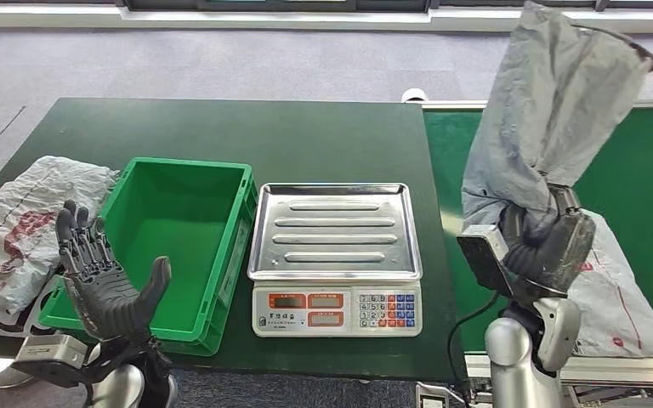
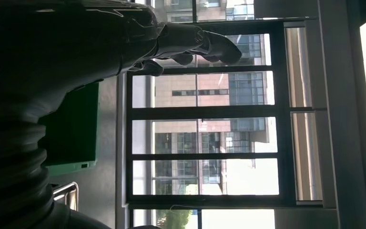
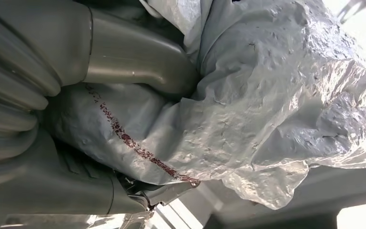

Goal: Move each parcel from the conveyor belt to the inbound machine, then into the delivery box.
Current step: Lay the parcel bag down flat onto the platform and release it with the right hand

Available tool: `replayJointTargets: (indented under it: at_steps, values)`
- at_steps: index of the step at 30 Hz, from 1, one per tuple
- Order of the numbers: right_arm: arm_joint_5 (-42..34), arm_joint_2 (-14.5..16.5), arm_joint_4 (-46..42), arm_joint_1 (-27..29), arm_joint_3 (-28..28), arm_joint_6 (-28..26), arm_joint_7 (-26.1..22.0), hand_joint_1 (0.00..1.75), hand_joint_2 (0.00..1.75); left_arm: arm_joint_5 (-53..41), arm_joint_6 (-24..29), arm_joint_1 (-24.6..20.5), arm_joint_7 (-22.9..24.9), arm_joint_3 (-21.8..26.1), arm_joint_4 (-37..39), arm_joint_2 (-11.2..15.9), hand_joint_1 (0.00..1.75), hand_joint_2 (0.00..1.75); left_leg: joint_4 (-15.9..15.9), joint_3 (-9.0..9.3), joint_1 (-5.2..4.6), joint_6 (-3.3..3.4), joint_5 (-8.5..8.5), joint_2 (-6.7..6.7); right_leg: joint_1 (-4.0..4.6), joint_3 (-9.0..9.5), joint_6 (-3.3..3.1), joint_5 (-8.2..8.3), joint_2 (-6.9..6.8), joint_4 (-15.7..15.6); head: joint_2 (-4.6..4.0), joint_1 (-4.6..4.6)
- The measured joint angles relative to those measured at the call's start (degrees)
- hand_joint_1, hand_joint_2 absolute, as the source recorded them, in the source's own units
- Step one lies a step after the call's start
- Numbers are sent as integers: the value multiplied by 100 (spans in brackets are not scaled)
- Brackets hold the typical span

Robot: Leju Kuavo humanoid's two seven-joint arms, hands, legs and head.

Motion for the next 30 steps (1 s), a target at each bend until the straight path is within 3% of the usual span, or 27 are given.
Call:
replayJointTargets:
  at_steps: [13,25,29,30]
  values:
    - [-639,379,1704,-614,1317,348,-309,175,175,-26,4,-234,1,-171,313,15,0,175,0,-5,7,-13,12,-7,15,-7,-9,4,-4,1,0,-1]
    - [-671,447,2319,-752,1633,572,-75,174,175,-26,-78,-423,1,-280,599,28,0,175,0,-7,8,-13,12,-7,15,-9,-9,5,-4,0,0,0]
    - [-656,447,2499,-760,1699,649,-70,0,175,-26,-90,-519,1,-281,686,28,0,175,0,-7,8,-13,12,-7,16,-9,-11,6,-5,0,0,0]
    - [-654,447,2532,-764,1712,652,-70,0,175,-26,-92,-533,1,-281,706,28,0,175,0,-7,8,-13,13,-7,16,-9,-11,6,-5,0,0,0]
